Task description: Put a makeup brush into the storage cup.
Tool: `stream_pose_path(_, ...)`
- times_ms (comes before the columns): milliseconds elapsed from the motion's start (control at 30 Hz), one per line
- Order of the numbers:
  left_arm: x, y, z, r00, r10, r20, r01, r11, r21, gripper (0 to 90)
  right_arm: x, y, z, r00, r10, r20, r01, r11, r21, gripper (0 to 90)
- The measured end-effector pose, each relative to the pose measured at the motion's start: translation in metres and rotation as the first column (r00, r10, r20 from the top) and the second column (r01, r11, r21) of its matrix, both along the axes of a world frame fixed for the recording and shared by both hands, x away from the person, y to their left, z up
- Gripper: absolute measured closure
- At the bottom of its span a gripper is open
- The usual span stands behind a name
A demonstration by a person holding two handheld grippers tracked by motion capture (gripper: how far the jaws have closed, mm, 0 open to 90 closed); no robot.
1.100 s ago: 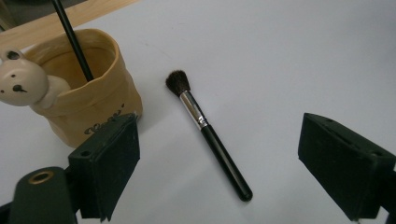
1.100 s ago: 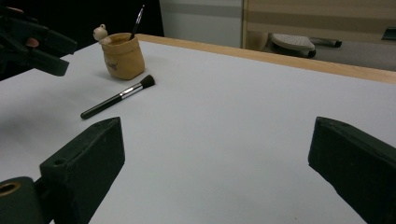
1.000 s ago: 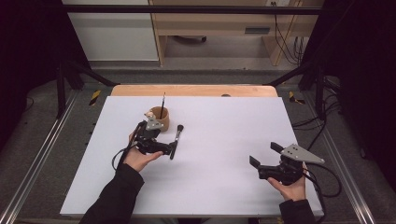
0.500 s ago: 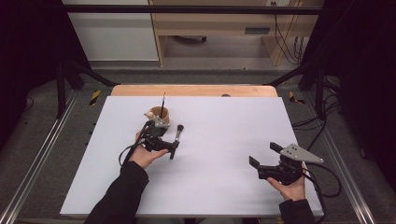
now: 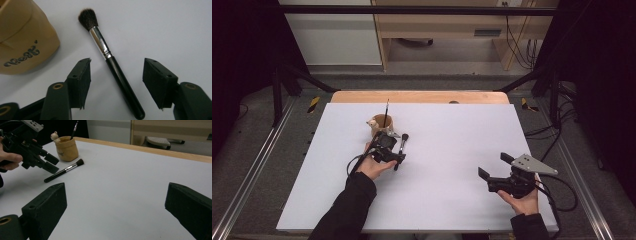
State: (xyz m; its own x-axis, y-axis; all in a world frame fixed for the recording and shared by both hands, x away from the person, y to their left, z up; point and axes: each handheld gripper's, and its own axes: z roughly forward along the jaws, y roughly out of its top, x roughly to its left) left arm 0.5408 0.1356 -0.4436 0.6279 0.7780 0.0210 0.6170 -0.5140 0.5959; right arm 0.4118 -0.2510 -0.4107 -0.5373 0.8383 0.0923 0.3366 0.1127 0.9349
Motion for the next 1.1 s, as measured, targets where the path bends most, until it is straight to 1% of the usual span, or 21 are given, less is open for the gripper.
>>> stream_pose_path(33, 0.001, 0.0, -0.001, 0.9999, -0.005, -0.01, 0.005, 0.9999, 0.009, 43.5, 0.0, 0.0, 0.0, 1.0, 0.0, 0.0, 0.0, 1.0, 0.0, 4.4)
stream_pose_path(67, 0.001, -0.001, -0.002, 0.9999, -0.002, -0.016, 0.002, 1.0, 0.005, 43.5, 0.0, 0.0, 0.0, 1.0, 0.0, 0.0, 0.0, 1.0, 0.0, 4.4)
stream_pose_path(100, 0.002, -0.002, -0.004, 0.9996, 0.002, -0.027, -0.002, 1.0, 0.005, 46.5, 0.0, 0.0, 0.0, 1.0, 0.001, 0.0, -0.001, 1.0, 0.0, 4.4)
stream_pose_path(167, 0.002, -0.002, -0.004, 0.9994, -0.004, -0.034, 0.004, 1.0, 0.008, 48.1, 0.0, 0.0, 0.0, 1.0, 0.0, 0.0, 0.0, 1.0, 0.0, 4.4)
stream_pose_path(200, 0.003, -0.003, -0.005, 0.9993, 0.002, -0.037, -0.002, 1.0, 0.003, 49.5, 0.0, 0.0, 0.0, 1.0, 0.002, 0.0, -0.002, 1.0, 0.0, 4.4)
stream_pose_path(233, 0.003, -0.003, -0.007, 0.9991, 0.005, -0.043, -0.003, 0.9997, 0.024, 50.7, 0.0, 0.0, 0.0, 1.0, 0.002, 0.0, -0.002, 1.0, 0.0, 4.4)
stream_pose_path(300, 0.005, -0.003, -0.008, 0.9985, 0.008, -0.054, -0.007, 0.9998, 0.018, 53.2, 0.0, 0.0, 0.0, 1.0, 0.002, 0.0, -0.002, 1.0, 0.001, 4.4)
stream_pose_path(333, 0.005, -0.002, -0.008, 0.9981, 0.003, -0.061, -0.002, 0.9998, 0.021, 54.4, 0.0, 0.0, 0.0, 1.0, 0.002, -0.002, -0.002, 1.0, 0.001, 4.4)
stream_pose_path(400, 0.006, -0.003, -0.009, 0.9977, 0.007, -0.068, -0.007, 0.9999, 0.011, 57.0, 0.001, 0.0, 0.0, 1.0, 0.002, -0.001, -0.002, 1.0, -0.001, 4.4)
stream_pose_path(433, 0.006, -0.003, -0.009, 0.997, 0.004, -0.078, -0.003, 0.9999, 0.013, 58.2, 0.001, 0.0, 0.0, 1.0, 0.003, 0.001, -0.003, 1.0, -0.001, 4.4)
stream_pose_path(567, 0.006, -0.005, -0.012, 0.9957, -0.001, -0.092, 0.003, 0.9997, 0.023, 61.6, 0.001, 0.0, 0.0, 1.0, 0.003, 0.001, -0.003, 1.0, -0.002, 4.5)
stream_pose_path(667, 0.006, -0.006, -0.013, 0.9958, -0.007, -0.091, 0.011, 0.9991, 0.042, 63.9, 0.0, 0.0, 0.0, 1.0, 0.002, -0.001, -0.002, 1.0, 0.001, 4.5)
stream_pose_path(733, 0.006, -0.006, -0.012, 0.9957, -0.008, -0.092, 0.012, 0.999, 0.043, 66.2, 0.0, 0.0, 0.0, 1.0, 0.003, -0.002, -0.003, 1.0, 0.002, 4.5)
stream_pose_path(867, 0.006, -0.005, -0.013, 0.9955, -0.007, -0.094, 0.011, 0.9992, 0.037, 67.4, 0.001, 0.001, -0.001, 1.0, 0.003, -0.003, -0.003, 1.0, -0.001, 4.5)
stream_pose_path(1100, 0.006, -0.004, -0.012, 0.9949, -0.013, -0.1, 0.018, 0.9985, 0.051, 72.0, 0.001, 0.001, -0.001, 1.0, 0.004, -0.006, -0.004, 1.0, 0.001, 4.6)
